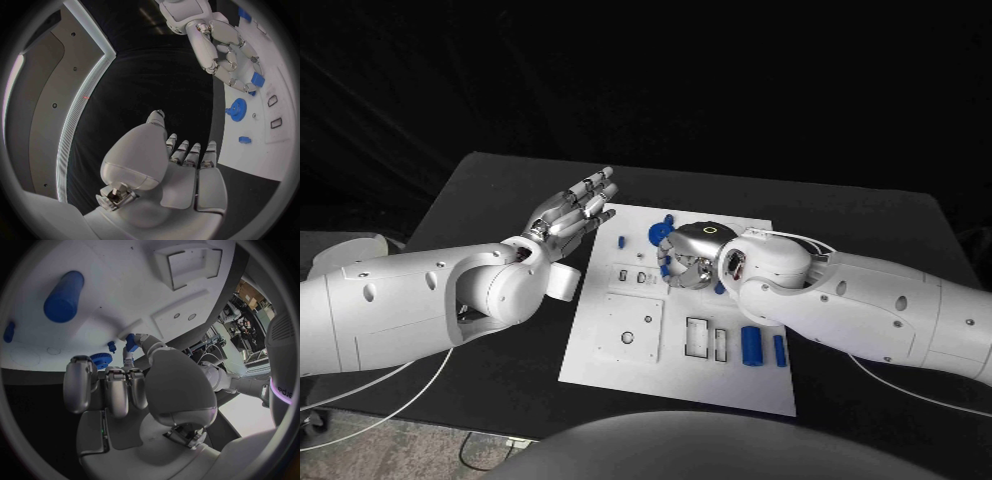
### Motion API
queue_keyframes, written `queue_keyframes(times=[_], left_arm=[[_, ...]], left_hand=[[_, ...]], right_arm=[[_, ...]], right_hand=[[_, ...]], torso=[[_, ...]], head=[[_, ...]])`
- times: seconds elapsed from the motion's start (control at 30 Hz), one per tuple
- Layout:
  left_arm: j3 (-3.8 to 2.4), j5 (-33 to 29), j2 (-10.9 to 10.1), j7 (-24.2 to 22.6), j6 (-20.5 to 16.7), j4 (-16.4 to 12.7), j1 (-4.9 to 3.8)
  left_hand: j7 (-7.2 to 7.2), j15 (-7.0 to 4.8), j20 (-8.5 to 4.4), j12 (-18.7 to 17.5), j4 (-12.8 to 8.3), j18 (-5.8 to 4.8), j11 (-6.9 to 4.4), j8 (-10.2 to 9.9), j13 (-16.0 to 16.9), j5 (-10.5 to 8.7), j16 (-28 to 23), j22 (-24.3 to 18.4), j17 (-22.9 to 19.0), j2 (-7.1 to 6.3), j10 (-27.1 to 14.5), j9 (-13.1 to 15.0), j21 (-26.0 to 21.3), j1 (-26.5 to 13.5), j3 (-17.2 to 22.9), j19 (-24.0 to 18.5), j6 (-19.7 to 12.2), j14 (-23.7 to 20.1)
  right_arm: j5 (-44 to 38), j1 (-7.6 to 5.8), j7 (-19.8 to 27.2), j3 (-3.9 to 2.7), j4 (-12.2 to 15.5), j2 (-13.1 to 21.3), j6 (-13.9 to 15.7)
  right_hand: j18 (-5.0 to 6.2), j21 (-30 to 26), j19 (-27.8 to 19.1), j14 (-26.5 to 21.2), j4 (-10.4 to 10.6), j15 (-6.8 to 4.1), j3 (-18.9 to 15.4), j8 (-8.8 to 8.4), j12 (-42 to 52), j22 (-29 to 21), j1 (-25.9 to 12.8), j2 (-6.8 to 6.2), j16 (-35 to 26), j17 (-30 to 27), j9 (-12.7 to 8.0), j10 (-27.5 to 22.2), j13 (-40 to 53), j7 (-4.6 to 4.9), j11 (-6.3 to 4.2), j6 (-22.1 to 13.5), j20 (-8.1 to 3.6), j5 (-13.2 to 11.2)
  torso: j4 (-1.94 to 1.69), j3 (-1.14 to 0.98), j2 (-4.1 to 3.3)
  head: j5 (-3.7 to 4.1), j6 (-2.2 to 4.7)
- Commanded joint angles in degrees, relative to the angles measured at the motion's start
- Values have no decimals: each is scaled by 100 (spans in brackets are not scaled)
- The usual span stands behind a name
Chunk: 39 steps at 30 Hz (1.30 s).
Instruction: Assemble the parts on the task board
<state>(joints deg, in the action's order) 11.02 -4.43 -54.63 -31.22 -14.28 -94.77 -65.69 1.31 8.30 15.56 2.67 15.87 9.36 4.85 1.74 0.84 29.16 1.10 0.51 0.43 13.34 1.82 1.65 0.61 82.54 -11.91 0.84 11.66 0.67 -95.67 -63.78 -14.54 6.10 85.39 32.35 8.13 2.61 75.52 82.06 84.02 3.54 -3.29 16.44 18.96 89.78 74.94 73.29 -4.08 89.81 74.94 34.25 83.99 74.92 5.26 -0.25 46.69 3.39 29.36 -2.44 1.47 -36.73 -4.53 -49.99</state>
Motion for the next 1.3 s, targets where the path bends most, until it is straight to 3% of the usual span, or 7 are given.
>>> queue_keyframes(times=[0.03, 0.73, 0.9, 1.0, 1.03, 1.17, 1.3], left_arm=[[-2, 5, 20, -36, 117, 0, -2], [1, 5, 31, -36, 111, 28, 2], [6, 5, 23, -43, 81, 25, 2], [16, 7, 7, -52, -27, -5, 3], [18, 11, 0, -61, -113, -24, 2], [18, 82, -59, -85, -775, -171, -7], [3, 473, -142, 53, -1489, -323, -99]], left_hand=[[34, 29, 45, 19, -10, 98, 29, 19, 8, 25, 38, 5, 9, -9, -3, 7, 16, 58, 34, 14, 8, -6], [40, 40, 49, 20, -9, 99, 35, 19, 8, 26, 49, 10, 12, -6, -4, 7, 24, 58, 37, 25, 6, -1], [40, 40, 49, 20, -9, 99, 35, 19, 8, 26, 49, 10, 12, -6, -4, 7, 24, 58, 37, 25, 6, -1], [49, 70, 62, 35, -30, 100, 62, 24, 11, 28, 88, 14, 24, -29, 2, 10, 31, 78, 37, 34, 25, 18], [64, 110, 80, 100, -59, 98, 112, 33, 29, 30, 150, 22, 41, -55, 44, 15, 45, 110, 42, 55, 61, 48], [295, 353, 131, 960, -40, 35, 695, 150, 244, -40, 1002, 241, 261, -148, 717, 78, 447, 177, 49, 686, 514, 684], [573, 529, 120, 2543, 78, -187, 1058, 392, 716, -881, 2638, 756, 708, -293, 2238, 184, 1522, -36, -170, 2561, 1290, 2433]], right_arm=[[-106, 11, -21, 3, -11, -20, -127], [-182, 15, 58, 3, -7, -9, 4], [-228, 5, 118, 2, 93, 94, 265], [-259, -64, 185, -1, 305, 266, 535], [-264, -99, 220, -3, 387, 335, 635], [-190, -313, 503, -10, 705, 662, 1117], [66, -576, 802, -12, 937, 1030, 1521]], right_hand=[[112, -42, -48, 598, -30, 43, 8, -50, 22, 999, -38, -31, 19, 1506, -17, 601, 1508, -3, 58, -49, 12, -75], [131, -194, -61, 598, -100, 61, -322, -853, 22, 980, -158, -146, 19, 1506, -496, 601, 1508, 8, 81, -771, 38, -1932], [135, -233, -59, 598, 57, 52, -607, -1027, 22, 975, -229, -258, 19, 1506, -715, 601, 1508, -6, 71, -989, 28, -2411], [137, -249, -50, 598, 365, 56, -827, -1067, 22, 976, -201, -408, 19, 1506, -832, 601, 1508, -1, 62, -1031, 19, -2616], [136, -244, -41, 598, 495, 60, -876, -1065, 22, 980, -143, -438, 19, 1506, -869, 601, 1508, -1, 57, -1021, 14, -2632], [106, -133, 25, 598, 785, 39, -962, -1031, 22, 1018, -64, -493, 19, 1506, -928, 601, 1508, -12, 62, -950, 14, -2628], [65, 54, 124, 598, 968, 30, -978, -978, 22, 1079, 8, -461, 19, 1506, -960, 601, 1508, -19, 46, -850, 0, -2641]], torso=[[2, -1, 2], [-2, -4, 1], [5, -5, 6], [5, -14, 11], [7, -15, 12], [12, -22, 36], [26, -50, 98]], head=[[9, -1], [11, -1], [-16, -1], [-32, -1], [-34, -1], [-51, -1], [-118, -1]])
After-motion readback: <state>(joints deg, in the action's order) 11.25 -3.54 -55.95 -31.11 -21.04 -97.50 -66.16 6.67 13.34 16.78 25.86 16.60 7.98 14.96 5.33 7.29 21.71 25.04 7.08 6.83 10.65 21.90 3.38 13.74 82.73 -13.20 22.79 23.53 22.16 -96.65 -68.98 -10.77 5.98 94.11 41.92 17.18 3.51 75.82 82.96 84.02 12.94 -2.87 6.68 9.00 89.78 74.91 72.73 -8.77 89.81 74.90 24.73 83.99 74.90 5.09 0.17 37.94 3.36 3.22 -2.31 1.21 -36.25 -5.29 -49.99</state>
